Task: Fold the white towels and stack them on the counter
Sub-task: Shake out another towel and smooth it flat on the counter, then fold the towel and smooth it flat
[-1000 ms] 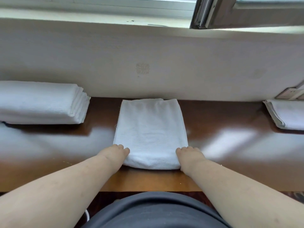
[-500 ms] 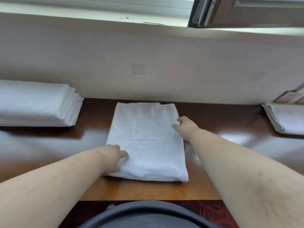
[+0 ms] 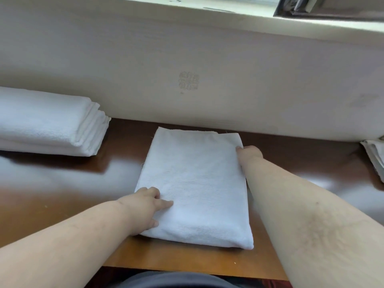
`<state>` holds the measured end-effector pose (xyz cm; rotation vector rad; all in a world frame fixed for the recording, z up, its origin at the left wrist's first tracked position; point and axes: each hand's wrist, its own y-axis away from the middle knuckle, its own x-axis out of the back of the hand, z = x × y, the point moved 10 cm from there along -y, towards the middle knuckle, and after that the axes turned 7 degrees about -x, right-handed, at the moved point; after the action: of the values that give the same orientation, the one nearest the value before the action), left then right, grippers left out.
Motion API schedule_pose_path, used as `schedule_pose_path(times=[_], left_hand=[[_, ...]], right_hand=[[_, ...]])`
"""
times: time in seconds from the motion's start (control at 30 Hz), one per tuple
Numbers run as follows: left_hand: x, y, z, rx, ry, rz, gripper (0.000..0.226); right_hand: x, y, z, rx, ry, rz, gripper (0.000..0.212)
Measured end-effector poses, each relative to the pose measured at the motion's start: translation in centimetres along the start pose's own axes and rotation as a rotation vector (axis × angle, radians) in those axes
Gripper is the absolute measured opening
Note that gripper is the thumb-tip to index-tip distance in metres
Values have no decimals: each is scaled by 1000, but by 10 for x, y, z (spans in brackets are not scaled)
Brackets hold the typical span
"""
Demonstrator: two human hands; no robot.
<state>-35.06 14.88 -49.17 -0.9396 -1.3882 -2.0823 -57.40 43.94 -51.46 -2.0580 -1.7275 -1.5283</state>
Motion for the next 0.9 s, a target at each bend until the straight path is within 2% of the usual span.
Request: schedule_pose_path(times=[0.1,0.2,0.3,0.4,0.43,0.5,0.57,0.6,0.77,0.9], left_hand=[[-1,1,-1,4,5,8,66],[1,2,0,12,15,36,65],[8,6,0,22,31,110,59],[8,14,2,-32,-8,174,42],[4,16,1,-45,-9,167,41],[-7,20,-2,-64,-25,123,52],[-14,22,-5,-58,-93,76,66],[-15,23,-8,-40,-140,59,68],[-9,29,-10,45,-282,88,42],[-5,29,-10,43,-252,-16,41]], right_hand=[[4,14,-6,76,-2,97,35],[-5,60,-30,380,330,171,50],[-41,125,-28,695,511,34,53],[-69,179,18,858,690,-142,40],[-71,190,37,872,758,-164,41],[-61,200,73,825,830,-185,58],[-49,204,99,838,912,-160,73],[-45,204,107,854,964,-144,74],[-30,197,117,755,989,-111,54],[-31,199,105,710,1079,-156,46]])
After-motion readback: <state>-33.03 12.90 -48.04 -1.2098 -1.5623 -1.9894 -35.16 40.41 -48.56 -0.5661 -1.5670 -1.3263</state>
